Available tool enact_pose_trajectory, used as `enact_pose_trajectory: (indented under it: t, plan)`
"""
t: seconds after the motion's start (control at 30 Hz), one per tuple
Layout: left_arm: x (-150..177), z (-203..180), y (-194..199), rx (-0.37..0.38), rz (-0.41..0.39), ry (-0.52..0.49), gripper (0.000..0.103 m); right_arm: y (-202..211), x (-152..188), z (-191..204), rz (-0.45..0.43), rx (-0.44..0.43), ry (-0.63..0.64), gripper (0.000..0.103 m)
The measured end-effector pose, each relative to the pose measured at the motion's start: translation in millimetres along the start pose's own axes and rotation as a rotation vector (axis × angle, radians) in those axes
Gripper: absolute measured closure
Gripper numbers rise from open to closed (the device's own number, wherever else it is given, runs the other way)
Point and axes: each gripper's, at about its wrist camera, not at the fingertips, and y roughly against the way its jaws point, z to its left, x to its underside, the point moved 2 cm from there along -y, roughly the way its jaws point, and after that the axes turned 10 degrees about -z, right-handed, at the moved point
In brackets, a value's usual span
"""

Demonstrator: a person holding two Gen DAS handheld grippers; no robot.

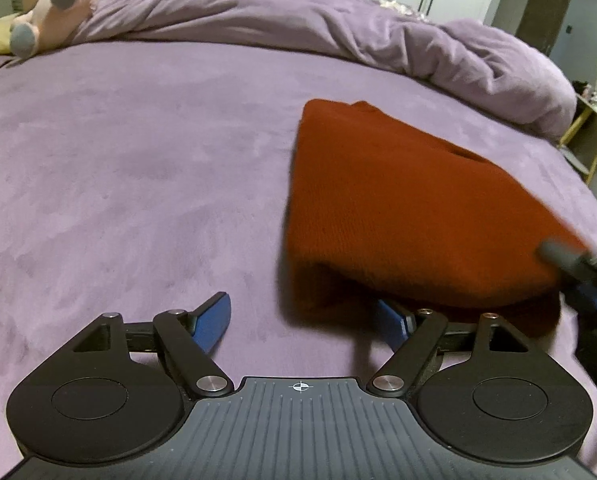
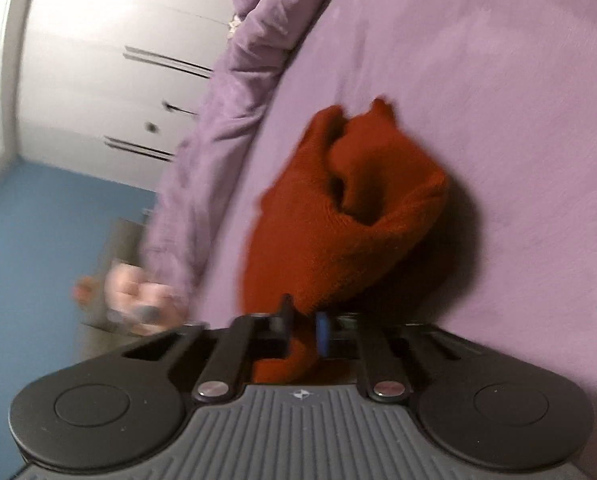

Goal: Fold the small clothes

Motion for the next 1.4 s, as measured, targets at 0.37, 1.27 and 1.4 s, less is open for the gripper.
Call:
enact_pose_trajectory:
  t: [0.37, 1.27, 1.4]
  plan:
    - [-13, 27, -6, 0.024, 0.033, 0.070, 0.018, 21, -17, -12, -0.033, 0.217, 0.198, 0.096]
    - [-11, 5, 66, -0.014, 0.105, -0.021, 0.016, 73, 51, 41, 0.074, 0.547, 0.809, 0.056]
    - [-18, 2, 67, -0.017, 0.095, -0.032, 0.014, 70, 55, 46, 0.095, 0.544, 0.831, 0.056]
